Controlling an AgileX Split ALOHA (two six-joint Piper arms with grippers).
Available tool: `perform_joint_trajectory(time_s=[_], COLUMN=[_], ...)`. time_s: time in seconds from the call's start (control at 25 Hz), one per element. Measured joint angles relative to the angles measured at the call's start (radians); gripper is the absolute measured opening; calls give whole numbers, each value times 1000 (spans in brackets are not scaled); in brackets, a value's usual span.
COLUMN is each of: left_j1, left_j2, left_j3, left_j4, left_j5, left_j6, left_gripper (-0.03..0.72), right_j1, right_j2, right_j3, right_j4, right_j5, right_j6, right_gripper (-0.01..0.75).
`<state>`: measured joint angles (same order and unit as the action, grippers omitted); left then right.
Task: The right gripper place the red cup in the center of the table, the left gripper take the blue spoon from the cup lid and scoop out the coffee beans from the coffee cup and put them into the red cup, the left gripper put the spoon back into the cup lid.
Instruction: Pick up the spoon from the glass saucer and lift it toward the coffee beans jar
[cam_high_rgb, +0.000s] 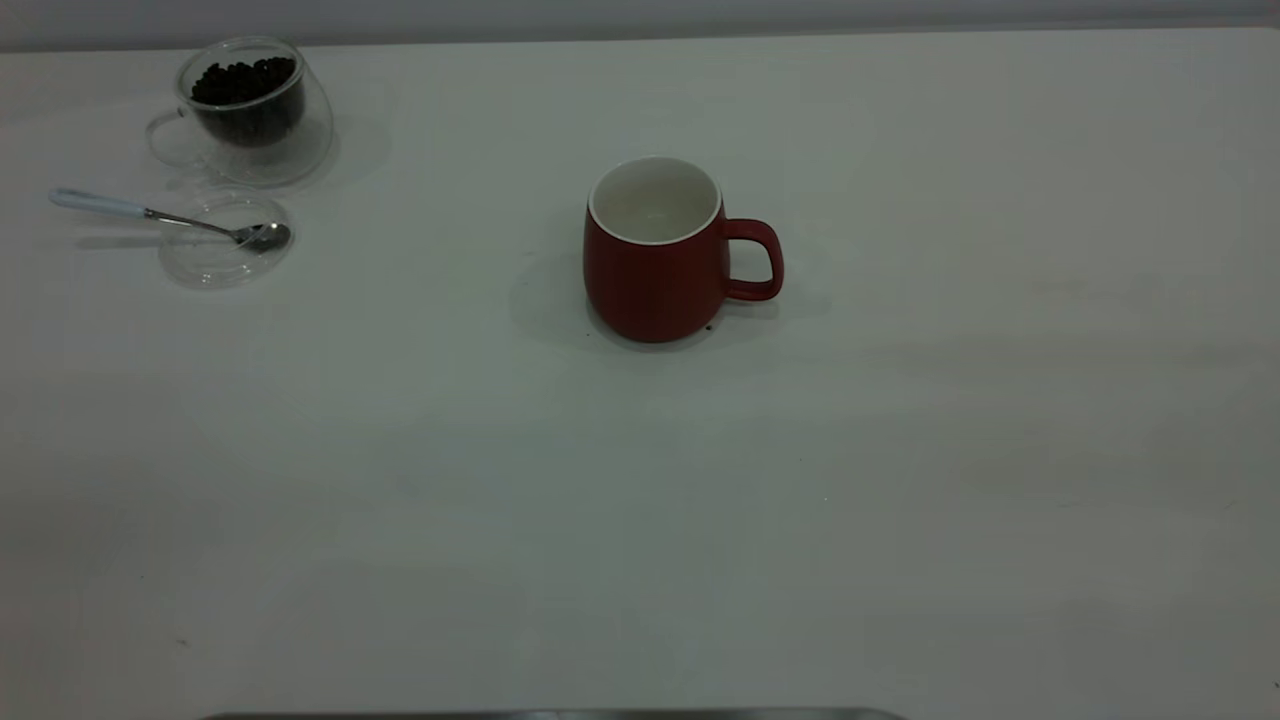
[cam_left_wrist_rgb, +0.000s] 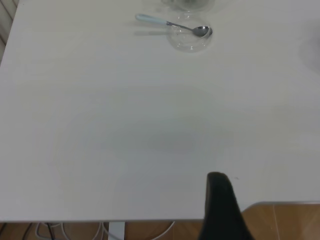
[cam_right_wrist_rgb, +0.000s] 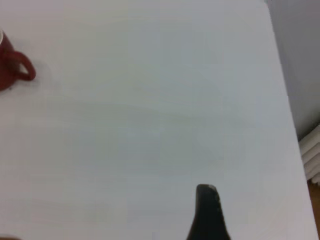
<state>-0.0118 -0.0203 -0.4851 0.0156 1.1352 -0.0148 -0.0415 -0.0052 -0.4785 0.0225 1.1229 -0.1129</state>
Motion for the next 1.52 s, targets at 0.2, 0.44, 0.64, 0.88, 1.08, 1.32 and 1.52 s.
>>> perform_joint_trajectory(time_s=[0.2,0.44,0.64,0.88,1.08,1.32,1.52], left_j1=[0,0,0,0,0,0,0], left_j2=[0,0,0,0,0,0,14], left_j3=[0,0,0,0,0,0,-11], left_j4=[0,0,0,0,0,0,0], left_j5=[0,0,0,0,0,0,-4], left_j6=[0,0,0,0,1,1,-37], left_gripper=[537,537,537,537,537,537,537], right_j1=[0,0,0,0,0,0,0], right_j2=[-11,-11,-11,-11,-11,-11,-11], right_j3=[1,3,3,3,3,3,3], right_j4=[3,17,17,17,18,18,18], right_j5=[0,4,4,4,4,4,4], right_j6=[-4,-22,-24,-25,-25,-25,-25], right_gripper=[590,590,590,590,590,590,590])
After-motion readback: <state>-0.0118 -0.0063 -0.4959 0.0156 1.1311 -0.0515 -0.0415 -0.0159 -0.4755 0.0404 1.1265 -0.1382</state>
